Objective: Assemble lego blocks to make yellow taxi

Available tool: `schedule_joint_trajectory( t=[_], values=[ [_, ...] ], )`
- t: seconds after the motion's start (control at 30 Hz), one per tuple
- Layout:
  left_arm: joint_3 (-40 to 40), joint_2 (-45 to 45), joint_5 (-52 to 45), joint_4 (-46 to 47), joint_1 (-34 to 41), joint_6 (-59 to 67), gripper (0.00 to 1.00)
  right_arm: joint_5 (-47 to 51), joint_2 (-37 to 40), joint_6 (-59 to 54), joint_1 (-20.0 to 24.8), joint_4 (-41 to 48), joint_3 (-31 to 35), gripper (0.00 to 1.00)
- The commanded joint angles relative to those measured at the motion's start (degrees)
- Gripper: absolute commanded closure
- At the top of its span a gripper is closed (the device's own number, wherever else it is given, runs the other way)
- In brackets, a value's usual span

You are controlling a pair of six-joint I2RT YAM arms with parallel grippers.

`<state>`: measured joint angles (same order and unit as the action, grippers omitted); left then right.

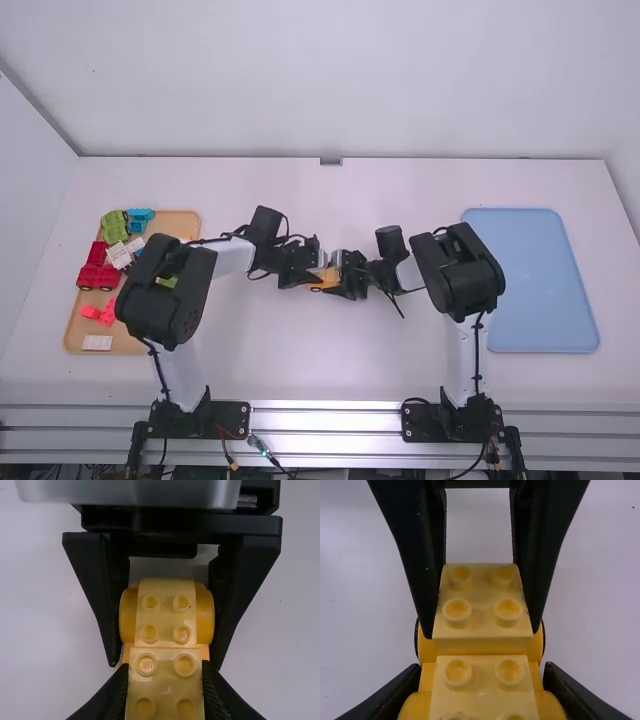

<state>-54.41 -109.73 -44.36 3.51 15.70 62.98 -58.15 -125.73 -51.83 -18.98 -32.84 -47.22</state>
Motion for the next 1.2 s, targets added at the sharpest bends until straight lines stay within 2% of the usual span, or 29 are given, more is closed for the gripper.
schedule_joint_trajectory(
  t=[0.0, 0.07, 0.13, 0.2, 0.3, 0.4, 0.5, 0.6, 0.67, 0.7, 0.73, 0.77, 0.8, 0.83, 1.17],
  values=[
    [1.2, -0.7, -1.5, -0.3, 0.5, 1.2, 0.83, 0.8, -0.7, -0.5, -0.3, 0.3, 0.7, 0.52],
    [1.7, -0.7, -1.5, -1.5, 0.4, 1.1, 0.75, 0.7, -0.7, -0.5, -0.2, 0.3, 0.7, 0.52],
    [2.4, -0.7, -1.7, -3.4, 0.5, 0.7, 0.62, 0.8, -0.7, -0.5, -0.3, 0.3, 0.7, 0.52],
    [3.1, -0.7, -2.7, -5.8, 0.4, -0.7, 0.39, 0.8, -0.7, -0.5, -0.3, 0.3, 0.7, 0.52],
    [3.4, -0.7, -3.2, -6.8, 0.4, -0.7, 0.29, 0.8, -0.7, -0.5, -0.2, 0.3, 0.7, 0.52],
    [3.3, -0.4, -2.8, -7.2, 0.4, -0.6, 0.13, 0.8, -0.7, -0.5, -0.2, 0.3, 0.7, 0.52],
    [2.6, 1.2, -2.8, -5.2, -0.1, -0.6, 0.1, 0.8, -0.7, -0.5, -0.2, 0.4, 0.7, 0.52],
    [0.3, 4.8, -2.8, 0.9, -1.3, -0.6, 0.04, 0.9, -0.7, -0.5, -0.2, 0.5, 0.7, 0.52],
    [-0.3, 6.3, -2.8, 2.8, -1.6, -0.6, 0.06, 1.0, -0.7, -0.5, -0.2, 0.5, 0.7, 0.52],
    [-0.6, 7.3, -2.8, 3.8, -1.9, -0.6, 0.14, 1.0, -0.7, -0.5, -0.2, 0.5, 0.7, 0.52],
    [-0.7, 8.2, -2.8, 4.0, -2.3, -0.7, 0.34, 1.0, -0.7, -0.5, -0.2, 0.5, 0.7, 0.52],
    [-0.7, 8.4, -2.8, 4.0, -2.3, -0.7, 0.48, 1.0, -0.7, -0.5, -0.2, 0.5, 0.7, 0.52],
    [-0.7, 8.5, -2.8, 4.0, -2.2, -1.0, 0.86, 1.0, -0.7, -0.5, -0.2, 0.5, 0.7, 0.52],
    [-0.6, 8.5, -2.7, 3.7, -2.2, -2.9, 0.98, 1.0, -0.7, -0.5, -0.3, 0.5, 0.7, 0.52],
    [-0.5, 3.3, -4.7, 3.1, -1.8, -5.8, 0.98, 1.0, -0.7, -0.5, -0.2, 0.5, 0.6, 0.52]
  ],
)
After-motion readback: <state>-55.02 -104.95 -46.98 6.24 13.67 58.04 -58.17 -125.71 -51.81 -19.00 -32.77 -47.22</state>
